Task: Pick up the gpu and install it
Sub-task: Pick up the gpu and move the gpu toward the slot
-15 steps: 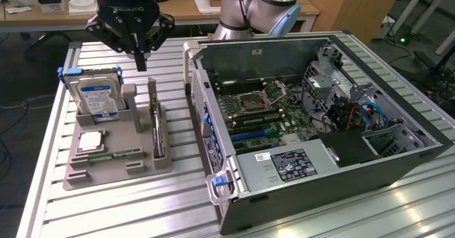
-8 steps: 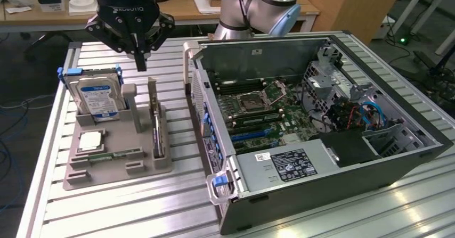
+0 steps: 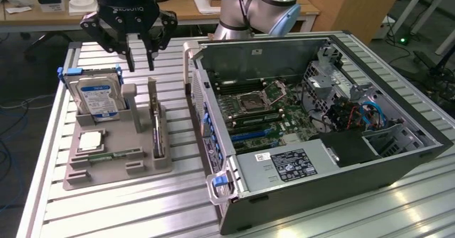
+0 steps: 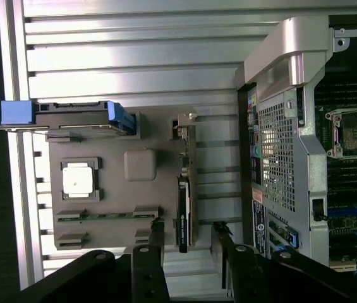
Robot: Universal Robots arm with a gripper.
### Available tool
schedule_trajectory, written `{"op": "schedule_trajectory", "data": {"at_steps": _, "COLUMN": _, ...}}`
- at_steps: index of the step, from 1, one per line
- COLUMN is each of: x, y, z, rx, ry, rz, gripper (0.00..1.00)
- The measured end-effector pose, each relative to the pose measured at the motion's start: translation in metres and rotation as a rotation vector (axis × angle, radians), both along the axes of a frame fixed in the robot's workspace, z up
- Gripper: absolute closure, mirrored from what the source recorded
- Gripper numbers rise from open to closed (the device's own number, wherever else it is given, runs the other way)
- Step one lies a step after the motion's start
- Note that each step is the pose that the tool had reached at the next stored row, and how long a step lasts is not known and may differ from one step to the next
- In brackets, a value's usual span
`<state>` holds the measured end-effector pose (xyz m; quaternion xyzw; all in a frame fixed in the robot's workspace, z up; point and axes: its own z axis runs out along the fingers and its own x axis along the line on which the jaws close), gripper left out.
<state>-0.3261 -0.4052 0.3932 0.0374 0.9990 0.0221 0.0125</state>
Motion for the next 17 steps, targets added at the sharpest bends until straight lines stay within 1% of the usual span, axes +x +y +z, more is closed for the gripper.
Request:
{"op": "schedule_trajectory", "data": {"at_steps": 2, "x": 0.0, "y": 0.0, "z": 0.0, "rx": 0.0, "ry": 0.0, "rz": 0.0, "gripper": 0.53}}
{"op": "schedule_trajectory", "data": {"at_steps": 3, "x": 0.0, "y": 0.0, "z": -0.0002, "rx": -0.0003, "ry": 0.0003, "rz": 0.0, "gripper": 0.53}}
{"op": "schedule_trajectory", "data": {"at_steps": 4, "x": 0.001, "y": 0.0, "z": -0.0006, "rx": -0.0008, "ry": 0.0021, "rz": 0.002, "gripper": 0.47}}
{"op": "schedule_trajectory", "data": {"at_steps": 6, "x": 0.001, "y": 0.0001, "z": -0.0023, "rx": -0.0025, "ry": 0.0056, "rz": 0.013, "gripper": 0.47}}
{"op": "schedule_trajectory", "data": {"at_steps": 9, "x": 0.002, "y": -0.0005, "z": -0.0046, "rx": -0.004, "ry": 0.006, "rz": 0.028, "gripper": 0.47}}
{"op": "schedule_trajectory", "data": {"at_steps": 14, "x": 0.002, "y": -0.0063, "z": -0.0097, "rx": -0.0044, "ry": 0.0058, "rz": 0.034, "gripper": 0.47}}
{"op": "schedule_trajectory", "data": {"at_steps": 17, "x": 0.003, "y": -0.0069, "z": -0.0146, "rx": -0.007, "ry": 0.007, "rz": 0.048, "gripper": 0.47}}
